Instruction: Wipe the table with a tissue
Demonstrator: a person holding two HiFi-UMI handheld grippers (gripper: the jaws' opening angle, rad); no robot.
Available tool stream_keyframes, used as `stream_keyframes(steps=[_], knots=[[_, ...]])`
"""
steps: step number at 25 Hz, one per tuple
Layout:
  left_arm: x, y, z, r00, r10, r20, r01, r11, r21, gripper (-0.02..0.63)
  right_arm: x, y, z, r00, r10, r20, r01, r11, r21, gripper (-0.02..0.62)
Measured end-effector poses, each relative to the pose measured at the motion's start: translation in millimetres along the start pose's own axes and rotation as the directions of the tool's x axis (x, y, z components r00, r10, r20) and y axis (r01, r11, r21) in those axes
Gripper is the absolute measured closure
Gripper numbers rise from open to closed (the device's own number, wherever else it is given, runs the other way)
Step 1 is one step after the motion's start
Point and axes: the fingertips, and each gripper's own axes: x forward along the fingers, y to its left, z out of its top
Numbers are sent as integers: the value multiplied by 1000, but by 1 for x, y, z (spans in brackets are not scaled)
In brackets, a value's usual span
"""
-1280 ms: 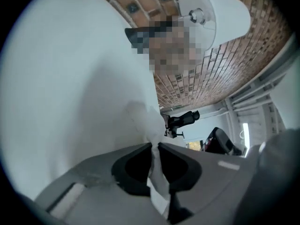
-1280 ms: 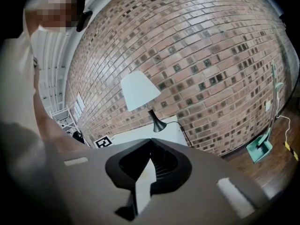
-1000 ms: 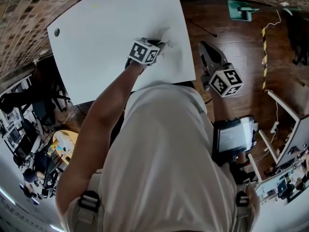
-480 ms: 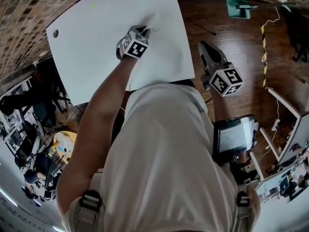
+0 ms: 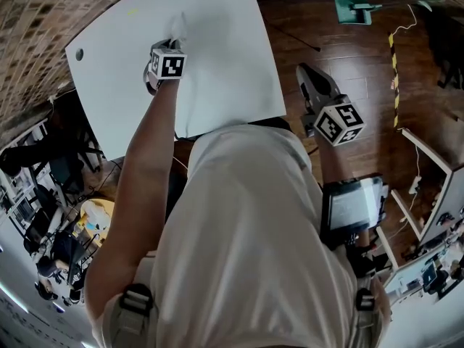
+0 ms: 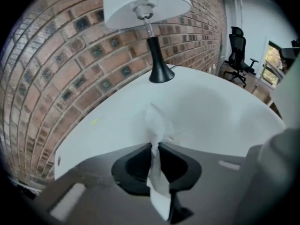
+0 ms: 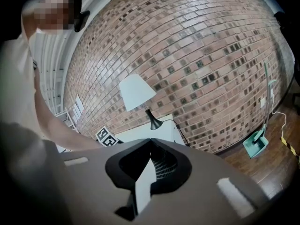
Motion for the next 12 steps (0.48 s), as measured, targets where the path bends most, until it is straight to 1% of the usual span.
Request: stream_keyframes(steps=[2,4,5,7,9,10,12], knots=[[-8,16,-20,998,52,-29,-53,997,-51,569,-10,-9,-2,1000,5,-8,-5,1000,-4,589],[-22,23,-47,989,111,-96,-121,987,-106,569,-25,-22,-5,999,14,-30,-15,1000,-21,589],[-28,21,-59,984,127,-124,-144,980,-135,569,-33,-27,-6,999,19,-40,-20,999,-27,588],[-34,15,-76,986,115,-123,-139,968,-209,569,-33,-29,-10,998,40,-52,-41,999,-28,589],[-46,19,-97,988,91,-122,-120,957,-265,569,-13,-15,-14,994,82,-66,-84,996,-31,588],[-52,22,-114,988,72,-139,-110,950,-291,569,-1,-4,-16,991,107,-74,-110,993,-35,588],[-73,23,-146,978,59,-199,-127,929,-348,569,18,16,-17,984,159,-86,-164,985,-51,589]])
